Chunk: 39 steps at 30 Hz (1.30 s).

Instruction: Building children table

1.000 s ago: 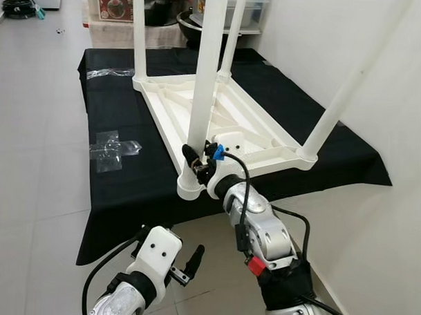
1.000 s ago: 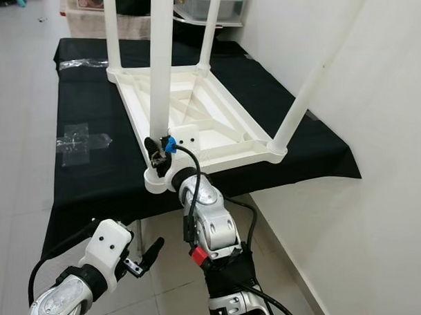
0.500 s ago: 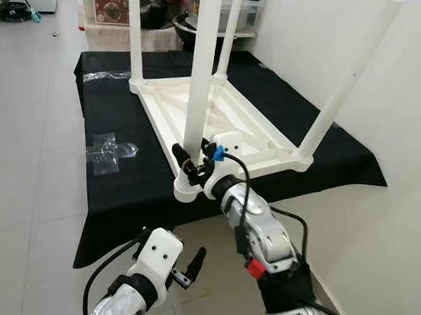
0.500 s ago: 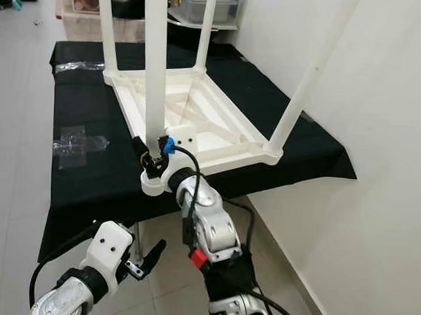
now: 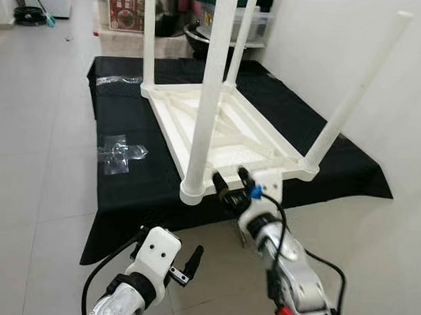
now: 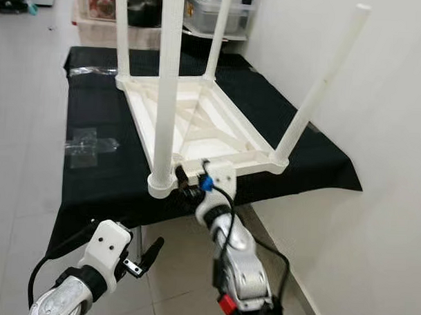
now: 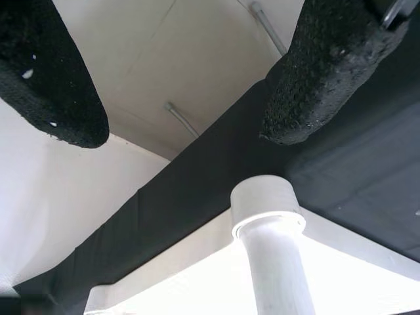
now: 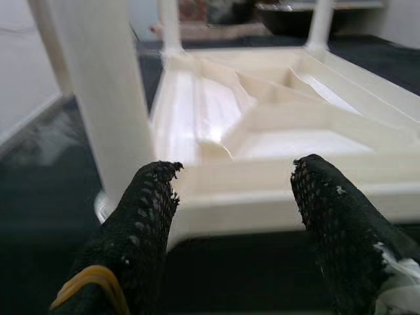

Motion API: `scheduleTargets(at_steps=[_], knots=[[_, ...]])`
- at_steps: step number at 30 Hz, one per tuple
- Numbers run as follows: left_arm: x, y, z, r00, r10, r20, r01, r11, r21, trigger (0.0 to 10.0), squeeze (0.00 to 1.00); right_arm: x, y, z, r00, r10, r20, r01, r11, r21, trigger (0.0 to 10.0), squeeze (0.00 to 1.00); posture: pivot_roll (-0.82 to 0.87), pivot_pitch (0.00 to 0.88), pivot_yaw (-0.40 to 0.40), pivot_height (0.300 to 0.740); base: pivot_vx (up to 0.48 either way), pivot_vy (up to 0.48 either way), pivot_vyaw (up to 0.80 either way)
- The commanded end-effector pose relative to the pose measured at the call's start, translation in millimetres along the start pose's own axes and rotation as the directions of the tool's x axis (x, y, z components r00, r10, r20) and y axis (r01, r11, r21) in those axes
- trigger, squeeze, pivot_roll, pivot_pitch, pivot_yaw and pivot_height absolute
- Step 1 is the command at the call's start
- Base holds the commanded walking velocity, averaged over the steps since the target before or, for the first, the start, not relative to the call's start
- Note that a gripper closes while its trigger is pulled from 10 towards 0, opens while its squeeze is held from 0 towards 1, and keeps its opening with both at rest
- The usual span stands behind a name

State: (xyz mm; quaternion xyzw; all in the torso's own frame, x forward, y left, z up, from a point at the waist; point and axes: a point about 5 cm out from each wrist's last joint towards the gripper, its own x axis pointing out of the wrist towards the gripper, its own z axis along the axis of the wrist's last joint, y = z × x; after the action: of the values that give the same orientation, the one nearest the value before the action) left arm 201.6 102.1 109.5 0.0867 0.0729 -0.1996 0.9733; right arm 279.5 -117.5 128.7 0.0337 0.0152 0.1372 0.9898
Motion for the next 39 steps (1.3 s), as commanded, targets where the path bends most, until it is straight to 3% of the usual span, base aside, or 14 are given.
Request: scheduleTargets(at_steps=[1, 10, 31, 39], knots=[[-0.2, 0.1, -4.2, 1.0, 0.002, -0.014, -0.002, 1.0, 0.009, 10.0, 0.0, -9.9, -3.9, -6.6, 0.999, -0.033, -0.026, 0.032, 0.999, -0.022, 10.0, 0.0, 0.09, 0.006, -0.142, 0.74, 0.0, -0.296, 0.0], [1.5, 0.9, -4.3, 1.0, -0.007, -0.014, 0.008, 1.0, 0.024, 10.0, 0.0, -15.0, -0.9, -9.4, 0.998, -0.053, -0.038, 0.052, 0.998, -0.034, 10.0, 0.0, 0.08, 0.011, -0.137, 0.74, 0.0, -0.402, 0.0], [2.9, 1.9, -5.6, 1.0, -0.013, -0.018, 0.014, 1.0, 0.008, 10.0, 0.0, -13.1, -1.9, -12.5, 0.996, -0.054, -0.067, 0.052, 0.998, -0.029, 10.0, 0.0, 0.09, 0.016, -0.139, 0.74, 0.36, -0.306, 0.0], [2.9, 3.0, -5.7, 1.0, -0.003, -0.019, 0.002, 1.0, -0.016, 10.0, 0.0, -9.2, -4.0, -11.9, 0.996, -0.048, -0.073, 0.046, 0.999, -0.025, 10.0, 0.0, 0.09, 0.016, -0.138, 0.74, 0.238, 0.0, 0.0]])
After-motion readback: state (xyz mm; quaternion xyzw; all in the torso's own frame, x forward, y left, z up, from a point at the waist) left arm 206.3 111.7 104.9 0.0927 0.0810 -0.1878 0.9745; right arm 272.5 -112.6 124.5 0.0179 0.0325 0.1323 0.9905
